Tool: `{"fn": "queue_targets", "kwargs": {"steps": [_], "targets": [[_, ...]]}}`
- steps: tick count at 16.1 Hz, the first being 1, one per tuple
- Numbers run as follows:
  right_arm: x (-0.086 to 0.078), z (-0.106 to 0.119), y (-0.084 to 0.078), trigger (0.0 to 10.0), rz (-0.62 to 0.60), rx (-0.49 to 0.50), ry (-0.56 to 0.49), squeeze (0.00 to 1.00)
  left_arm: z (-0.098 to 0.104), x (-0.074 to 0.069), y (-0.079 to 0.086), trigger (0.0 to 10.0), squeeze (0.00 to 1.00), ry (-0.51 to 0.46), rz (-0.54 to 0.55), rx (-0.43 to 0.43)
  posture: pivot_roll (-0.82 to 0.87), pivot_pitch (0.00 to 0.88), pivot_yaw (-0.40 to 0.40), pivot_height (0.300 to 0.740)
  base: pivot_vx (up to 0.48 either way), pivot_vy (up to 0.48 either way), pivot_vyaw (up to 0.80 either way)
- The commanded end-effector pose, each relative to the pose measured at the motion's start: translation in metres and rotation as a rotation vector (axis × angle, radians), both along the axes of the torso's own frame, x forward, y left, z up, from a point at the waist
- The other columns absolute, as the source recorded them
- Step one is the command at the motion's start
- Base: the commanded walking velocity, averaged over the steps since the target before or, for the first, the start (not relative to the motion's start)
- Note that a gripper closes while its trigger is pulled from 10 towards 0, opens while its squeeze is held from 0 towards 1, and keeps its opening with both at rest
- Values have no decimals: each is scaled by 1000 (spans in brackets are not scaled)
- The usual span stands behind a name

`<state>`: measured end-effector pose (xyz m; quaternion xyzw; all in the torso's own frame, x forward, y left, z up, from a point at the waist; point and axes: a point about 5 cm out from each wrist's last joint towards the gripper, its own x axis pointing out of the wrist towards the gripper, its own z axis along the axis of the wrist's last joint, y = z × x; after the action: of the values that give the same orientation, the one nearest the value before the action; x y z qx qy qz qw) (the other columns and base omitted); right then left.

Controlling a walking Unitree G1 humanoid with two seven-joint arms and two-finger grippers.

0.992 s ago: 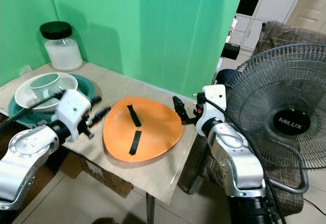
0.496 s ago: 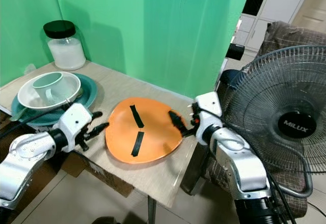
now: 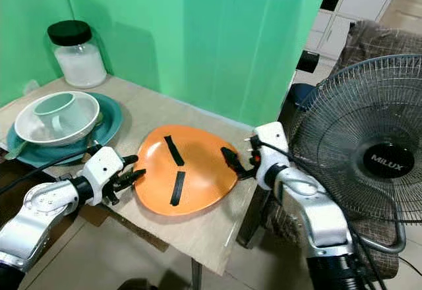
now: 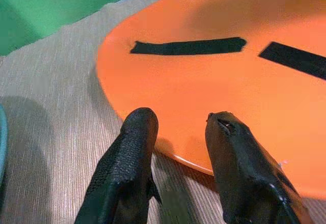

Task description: Setting the table

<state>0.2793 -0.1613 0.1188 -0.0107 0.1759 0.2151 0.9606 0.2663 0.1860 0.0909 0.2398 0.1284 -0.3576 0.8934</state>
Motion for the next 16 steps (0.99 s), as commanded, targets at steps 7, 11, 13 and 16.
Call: {"fn": "queue_targets", "kwargs": {"steps": [7, 11, 13, 16], "targets": [[3, -5, -10, 10000, 53, 112, 176, 0, -7, -3, 4, 10000, 0, 58, -39, 15, 205, 0, -56, 740, 0, 0, 0], [8, -10, -2, 10000, 115, 112, 226, 0, -15, -13, 7, 10000, 0, 139, -79, 25, 201, 0, -64, 740, 0, 0, 0], [12, -16, -3, 10000, 99, 93, 256, 0, -18, -18, 8, 10000, 0, 173, -96, 26, 204, 0, -73, 740, 0, 0, 0], [16, -16, 0, 10000, 107, 144, 272, 0, -19, -22, 7, 10000, 0, 195, -113, 18, 206, 0, -77, 740, 0, 0, 0]]}}
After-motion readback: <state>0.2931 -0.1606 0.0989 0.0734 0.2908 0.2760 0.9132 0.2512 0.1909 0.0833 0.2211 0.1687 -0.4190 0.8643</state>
